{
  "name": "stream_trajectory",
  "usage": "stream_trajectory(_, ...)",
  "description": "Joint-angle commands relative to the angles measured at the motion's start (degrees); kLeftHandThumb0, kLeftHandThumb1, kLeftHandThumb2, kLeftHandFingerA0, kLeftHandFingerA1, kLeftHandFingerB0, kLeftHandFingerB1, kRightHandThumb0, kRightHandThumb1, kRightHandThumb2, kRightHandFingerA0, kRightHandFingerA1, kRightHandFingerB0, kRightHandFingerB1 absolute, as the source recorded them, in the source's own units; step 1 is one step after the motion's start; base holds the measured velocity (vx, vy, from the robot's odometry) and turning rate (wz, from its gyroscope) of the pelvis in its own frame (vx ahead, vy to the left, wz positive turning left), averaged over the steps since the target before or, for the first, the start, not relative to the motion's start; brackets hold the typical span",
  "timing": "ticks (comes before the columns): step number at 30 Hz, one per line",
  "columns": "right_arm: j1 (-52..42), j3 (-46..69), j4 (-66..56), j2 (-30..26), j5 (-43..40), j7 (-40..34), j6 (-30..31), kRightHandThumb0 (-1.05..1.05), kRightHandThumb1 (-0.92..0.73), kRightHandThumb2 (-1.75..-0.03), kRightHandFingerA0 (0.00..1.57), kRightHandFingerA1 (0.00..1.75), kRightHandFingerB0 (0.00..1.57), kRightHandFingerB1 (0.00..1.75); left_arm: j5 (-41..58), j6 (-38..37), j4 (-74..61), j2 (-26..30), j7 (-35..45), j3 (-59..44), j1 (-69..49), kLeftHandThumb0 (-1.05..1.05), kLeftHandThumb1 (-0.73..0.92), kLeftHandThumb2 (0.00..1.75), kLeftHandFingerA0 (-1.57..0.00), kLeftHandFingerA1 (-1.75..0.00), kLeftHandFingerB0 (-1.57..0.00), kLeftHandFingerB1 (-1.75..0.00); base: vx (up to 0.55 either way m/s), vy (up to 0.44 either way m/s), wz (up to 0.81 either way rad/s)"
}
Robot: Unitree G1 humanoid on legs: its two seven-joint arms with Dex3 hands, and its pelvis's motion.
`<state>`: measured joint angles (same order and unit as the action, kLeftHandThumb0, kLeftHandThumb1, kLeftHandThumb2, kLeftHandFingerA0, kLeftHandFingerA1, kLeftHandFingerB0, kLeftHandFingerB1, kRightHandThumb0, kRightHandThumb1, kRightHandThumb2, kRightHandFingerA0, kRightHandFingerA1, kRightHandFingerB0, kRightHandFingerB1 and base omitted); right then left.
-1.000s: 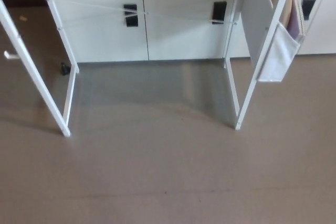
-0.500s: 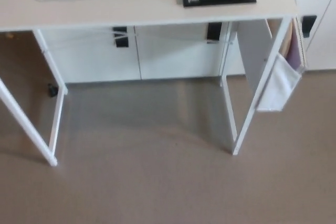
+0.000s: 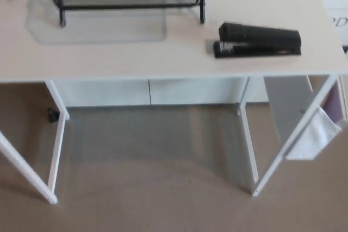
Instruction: The robot walks towards a desk on which a file tray is kept in the middle and a stapler is kept to its right. The robot lifts the stapler using its right hand and places it on the file tray.
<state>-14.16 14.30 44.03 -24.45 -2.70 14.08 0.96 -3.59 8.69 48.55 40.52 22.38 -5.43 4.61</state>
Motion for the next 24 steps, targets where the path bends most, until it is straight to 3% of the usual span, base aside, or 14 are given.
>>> stream_trajectory(1,2.0,0.0,4.1,-1.3,0.7,-1.2,-2.6,-0.64,-0.62,-0.91,0.0,0.41,0.0,0.14,0.5,-0.3,-0.3,0.5,0.2,-0.8,-0.6,-0.36,0.58,1.14,-0.02,-0.52,0.0,-0.5,0.33,-0.02,0.42)
stream_trajectory(3,3.1,-0.7,6.6,-1.7,1.4,-1.6,-3.7,-0.6,-0.78,-0.63,0.01,0.49,0.0,0.14,0.3,0.1,-0.3,0.4,0.0,-0.8,-0.4,-0.36,0.57,1.13,-0.02,-0.52,0.0,-0.5,0.32,-0.021,0.06)
stream_trajectory(6,1.5,-1.4,1.9,-2.0,1.6,-1.7,-0.2,-0.66,-0.65,-0.92,0.01,0.47,0.0,0.1,0.3,0.9,-1.1,0.4,-0.1,-0.8,-0.7,-0.36,0.58,1.14,-0.02,-0.52,0.0,-0.5,0.22,-0.02,-0.01)
stream_trajectory(7,1.6,-1.9,2.0,-2.3,2.1,-1.6,-0.7,-0.64,-0.64,-0.92,0.0,0.42,0.0,0.15,-0.6,0.0,-0.8,0.6,-0.5,-0.1,-0.6,-0.76,0.78,1.03,-0.14,-0.54,-0.07,-0.45,0.15,-0.002,-0.08)
stream_trajectory(8,2.7,-2.7,5.0,-2.6,3.3,-2.5,-3.2,-0.56,-0.78,-0.64,0.01,0.42,0.0,0.18,0.3,0.6,-1.3,0.5,0.2,-0.8,-0.8,-0.37,0.57,1.14,-0.02,-0.52,0.0,-0.51,0.14,0.004,-0.19)
stream_trajectory(12,4.0,-1.0,7.3,-1.7,0.7,-2.9,-3.2,-0.55,-0.74,-0.62,0.0,0.42,0.0,0.18,0.5,0.8,-1.3,0.4,0.2,-1.2,-0.9,-0.36,0.57,1.14,-0.02,-0.52,0.0,-0.5,0.16,0.07,-0.21)
stream_trajectory(13,3.8,-1.0,6.9,-1.6,0.8,-3.0,-3.2,-0.55,-0.74,-0.62,0.0,0.41,0.0,0.18,1.0,1.2,-1.3,0.2,0.1,-1.6,-0.8,-0.76,0.76,1.03,-0.1,-0.52,-0.05,-0.41,0.21,0.289,-0.11)
stream_trajectory(14,3.2,-1.2,5.4,-1.8,1.1,-3.0,-2.1,-0.55,-0.75,-0.62,0.0,0.41,0.0,0.17,0.6,1.2,-0.6,0.1,-0.1,-1.3,0.1,-0.36,0.58,1.14,-0.02,-0.52,0.0,-0.5,0.15,0.419,0.58)
stream_trajectory(16,1.3,-0.5,0.6,-1.5,-0.4,-1.3,0.4,-0.6,-0.63,-0.92,0.0,0.3,0.0,0.11,0.9,2.1,-0.3,-0.2,-0.4,-1.7,0.6,-0.75,0.76,1.04,-0.1,-0.52,-0.04,-0.4,0.14,0.401,-0.3)
stream_trajectory(17,0.7,-1.4,-1.7,-2.1,0.5,-1.0,2.9,-0.55,-0.79,-0.63,0.0,0.3,0.0,0.09,0.1,1.0,-0.6,0.2,-0.2,-1.0,0.2,-0.36,0.57,1.14,-0.02,-0.52,0.0,-0.5,0.12,0.249,0.06)
stream_trajectory(21,1.6,-0.8,-0.2,-1.3,0.1,-2.1,3.2,-0.54,-0.78,-0.63,0.0,0.29,0.0,0.13,-0.8,1.4,-0.5,0.3,-0.4,0.0,0.4,-0.36,0.57,1.14,-0.01,-0.51,0.0,-0.5,0.09,0.161,0.02)
stream_trajectory(22,0.9,-0.2,-1.1,-1.1,-0.7,-1.4,2.7,-0.67,-0.65,-0.91,0.01,0.33,0.0,0.05,-1.3,0.7,-0.8,0.7,-0.4,0.5,0.0,-0.36,0.58,1.15,-0.01,-0.52,0.0,-0.5,0.14,0.078,0.12)
stream_trajectory(23,0.5,-0.1,-1.7,-1.3,-0.8,-1.1,3.1,-0.57,-0.77,-0.62,0.0,0.42,0.0,0.12,-0.9,0.8,-0.9,0.6,-0.1,0.2,-0.2,-0.36,0.59,1.15,-0.01,-0.52,0.0,-0.5,0.12,0.076,0.09)
stream_trajectory(24,0.5,-0.4,-1.7,-1.5,-0.6,-0.9,3.2,-0.64,-0.62,-0.94,0.0,0.4,0.0,0.13,-0.8,0.9,-1.0,0.6,0.0,0.2,-0.2,-0.36,0.59,1.15,-0.01,-0.52,0.0,-0.5,0.13,0.07,0.11)
